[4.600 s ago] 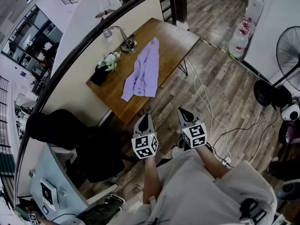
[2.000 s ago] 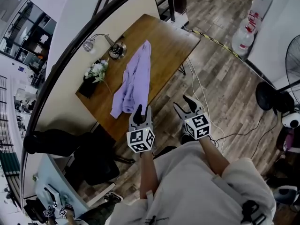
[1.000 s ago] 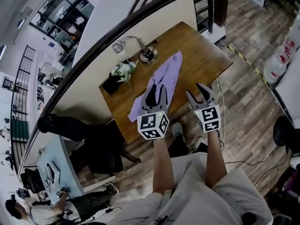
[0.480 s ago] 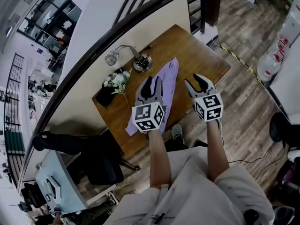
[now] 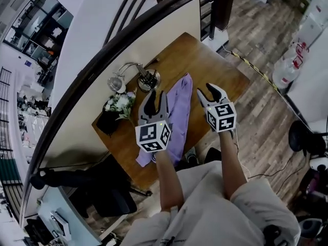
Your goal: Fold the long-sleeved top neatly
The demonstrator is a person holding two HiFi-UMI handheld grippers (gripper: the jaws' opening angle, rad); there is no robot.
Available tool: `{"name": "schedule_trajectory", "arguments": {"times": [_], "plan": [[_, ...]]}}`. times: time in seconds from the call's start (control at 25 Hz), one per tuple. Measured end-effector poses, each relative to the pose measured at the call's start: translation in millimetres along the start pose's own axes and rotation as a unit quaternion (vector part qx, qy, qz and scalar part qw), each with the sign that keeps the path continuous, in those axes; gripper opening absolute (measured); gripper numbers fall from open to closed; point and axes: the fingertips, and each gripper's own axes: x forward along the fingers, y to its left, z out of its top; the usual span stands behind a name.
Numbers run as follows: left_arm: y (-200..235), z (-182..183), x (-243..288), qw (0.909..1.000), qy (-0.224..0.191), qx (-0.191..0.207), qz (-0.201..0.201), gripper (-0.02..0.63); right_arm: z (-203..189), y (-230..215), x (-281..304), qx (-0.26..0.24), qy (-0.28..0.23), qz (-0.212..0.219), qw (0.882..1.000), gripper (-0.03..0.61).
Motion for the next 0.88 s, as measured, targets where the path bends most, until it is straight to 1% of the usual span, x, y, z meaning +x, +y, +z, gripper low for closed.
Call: {"name": "schedule_trajectory", "arguments": {"times": [0.08, 0.16, 0.24, 0.32, 0.4, 0.52, 0.64, 0.68, 0.8, 0.88], "plan": [[9.1, -17.8, 9.1, 0.9998, 0.020, 0.001, -0.006, 0.130, -16.1, -1.7, 13.7, 0.015, 0.017, -0.007, 1.000, 0.181], [15.5, -31.4, 18.1, 0.9989, 0.037, 0.012, -0.026, 0.129, -31.7, 1.1, 22.7, 0.026, 0.029, -0.009, 0.999, 0.181], [20.4, -41.2, 28.7, 0.9951, 0.060, 0.052, -0.059, 0.129, -41.1, 9.0, 31.1, 0.030, 0.035, 0.004, 0.999, 0.188], [23.4, -52.9, 39.5, 0.9880, 0.086, 0.095, -0.087, 0.129, -47.4, 15.4, 37.7, 0.027, 0.042, 0.022, 0.999, 0.196], [20.6, -67.9, 49.6, 0.9824, 0.107, 0.109, -0.108, 0.129, -54.2, 12.2, 41.1, 0.027, 0.052, 0.020, 0.998, 0.199], [12.6, -91.6, 68.0, 0.9765, 0.136, 0.108, -0.128, 0.129, -62.1, -0.9, 48.2, 0.032, 0.062, 0.010, 0.998, 0.210], [9.9, -115.4, 90.1, 0.9717, 0.166, 0.105, -0.132, 0.129, -73.8, -10.7, 64.0, 0.041, 0.079, 0.025, 0.996, 0.193], [8.7, -120.8, 96.5, 0.9710, 0.169, 0.101, -0.135, 0.129, -77.9, -14.1, 69.3, 0.046, 0.085, 0.028, 0.995, 0.192], [6.6, -127.4, 112.9, 0.9729, 0.156, 0.059, -0.161, 0.129, -88.8, -22.7, 87.5, 0.055, 0.102, 0.034, 0.993, 0.193], [10.4, -139.2, 120.6, 0.9709, 0.168, 0.047, -0.164, 0.129, -95.6, -24.3, 98.2, 0.053, 0.115, 0.047, 0.991, 0.189]]}}
